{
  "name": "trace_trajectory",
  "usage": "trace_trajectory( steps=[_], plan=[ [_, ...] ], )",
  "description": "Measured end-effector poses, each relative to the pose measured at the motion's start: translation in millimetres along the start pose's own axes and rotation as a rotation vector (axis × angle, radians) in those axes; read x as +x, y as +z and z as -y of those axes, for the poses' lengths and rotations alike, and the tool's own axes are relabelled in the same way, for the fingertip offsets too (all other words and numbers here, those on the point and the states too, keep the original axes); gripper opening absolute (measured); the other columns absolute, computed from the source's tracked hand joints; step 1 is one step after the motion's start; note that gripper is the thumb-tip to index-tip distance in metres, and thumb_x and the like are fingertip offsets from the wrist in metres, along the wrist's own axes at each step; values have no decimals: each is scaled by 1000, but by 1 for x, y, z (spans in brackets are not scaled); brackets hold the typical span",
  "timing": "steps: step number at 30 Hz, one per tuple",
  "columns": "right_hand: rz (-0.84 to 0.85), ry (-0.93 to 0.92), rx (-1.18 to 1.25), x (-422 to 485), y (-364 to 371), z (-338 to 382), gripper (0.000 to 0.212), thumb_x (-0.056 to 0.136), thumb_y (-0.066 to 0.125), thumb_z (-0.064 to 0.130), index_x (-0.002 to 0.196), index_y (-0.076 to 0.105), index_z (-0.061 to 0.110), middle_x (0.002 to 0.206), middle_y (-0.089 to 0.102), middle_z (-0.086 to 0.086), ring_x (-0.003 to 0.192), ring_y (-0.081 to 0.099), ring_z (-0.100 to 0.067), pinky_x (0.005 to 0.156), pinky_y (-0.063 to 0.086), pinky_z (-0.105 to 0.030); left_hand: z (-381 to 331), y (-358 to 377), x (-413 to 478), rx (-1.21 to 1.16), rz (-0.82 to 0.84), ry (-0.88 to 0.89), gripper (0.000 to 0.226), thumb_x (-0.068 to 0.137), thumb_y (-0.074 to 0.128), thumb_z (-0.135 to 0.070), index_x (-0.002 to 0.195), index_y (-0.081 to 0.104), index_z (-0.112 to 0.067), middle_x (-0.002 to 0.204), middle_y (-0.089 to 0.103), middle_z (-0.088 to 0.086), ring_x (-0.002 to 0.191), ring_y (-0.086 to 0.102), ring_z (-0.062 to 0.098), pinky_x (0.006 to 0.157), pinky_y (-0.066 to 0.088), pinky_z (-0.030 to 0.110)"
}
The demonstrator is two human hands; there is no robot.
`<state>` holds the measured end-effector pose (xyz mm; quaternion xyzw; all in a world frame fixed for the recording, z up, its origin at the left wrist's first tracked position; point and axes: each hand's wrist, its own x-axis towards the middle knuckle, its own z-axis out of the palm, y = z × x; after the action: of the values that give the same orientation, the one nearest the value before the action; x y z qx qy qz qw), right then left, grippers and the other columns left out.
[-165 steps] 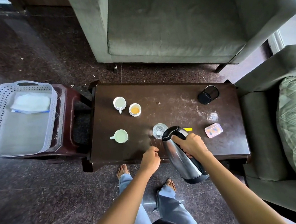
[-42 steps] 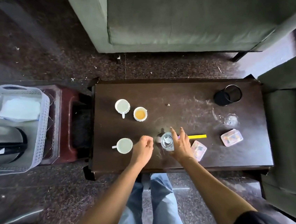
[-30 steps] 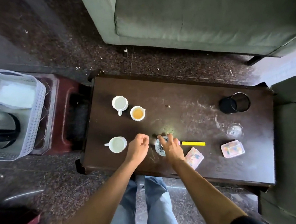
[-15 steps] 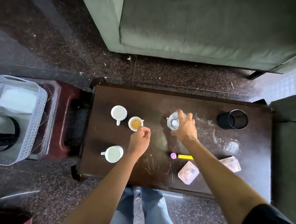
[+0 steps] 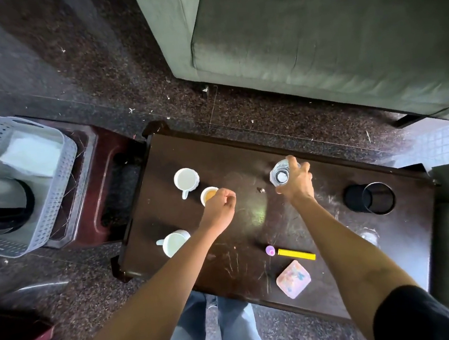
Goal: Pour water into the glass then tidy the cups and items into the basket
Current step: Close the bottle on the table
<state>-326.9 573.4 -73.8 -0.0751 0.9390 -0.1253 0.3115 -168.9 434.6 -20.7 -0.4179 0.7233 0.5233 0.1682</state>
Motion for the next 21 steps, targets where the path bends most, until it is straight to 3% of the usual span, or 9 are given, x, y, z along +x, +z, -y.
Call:
trace_trajectory(
  steps=[8,11,14,17,21],
  plan=[
    [-10,2,11,6,6,-5,91,67,83,8,140,32,26,126,37,-17,112,45,-40,83,53,-50,9,-8,1,-4,-17,-8,22,96,41,-19,107,58,-12,110,64,3,97,64,21,80,44,24],
    [11,24,-32,2,7,-2,103,67,85,17,148,22,29,133,32,-17,118,39,-39,93,47,-50,15,-17,-1,8,-35,-16,21,96,41,-24,105,58,-16,106,66,2,98,64,23,81,44,26],
    [-92,11,-159,-7,8,13,110,66,86,31,150,16,23,141,24,-21,126,31,-40,109,31,-48,19,-32,-10,-14,-55,-17,21,97,42,-22,108,58,-13,100,64,-2,96,63,21,80,39,22],
    [-195,-132,-180,-19,10,43,92,73,78,29,146,25,11,143,23,-27,127,28,-43,112,27,-49,30,-51,-11,-52,-105,-43,20,96,44,-23,107,57,-14,105,68,7,97,65,24,85,47,31],
    [-152,-342,-80,-38,18,107,71,81,69,20,141,33,5,144,22,-27,131,25,-43,111,28,-50,41,-85,-14,-151,-161,-56,20,96,45,-22,109,57,-13,111,67,6,98,66,23,92,51,40]
  ],
)
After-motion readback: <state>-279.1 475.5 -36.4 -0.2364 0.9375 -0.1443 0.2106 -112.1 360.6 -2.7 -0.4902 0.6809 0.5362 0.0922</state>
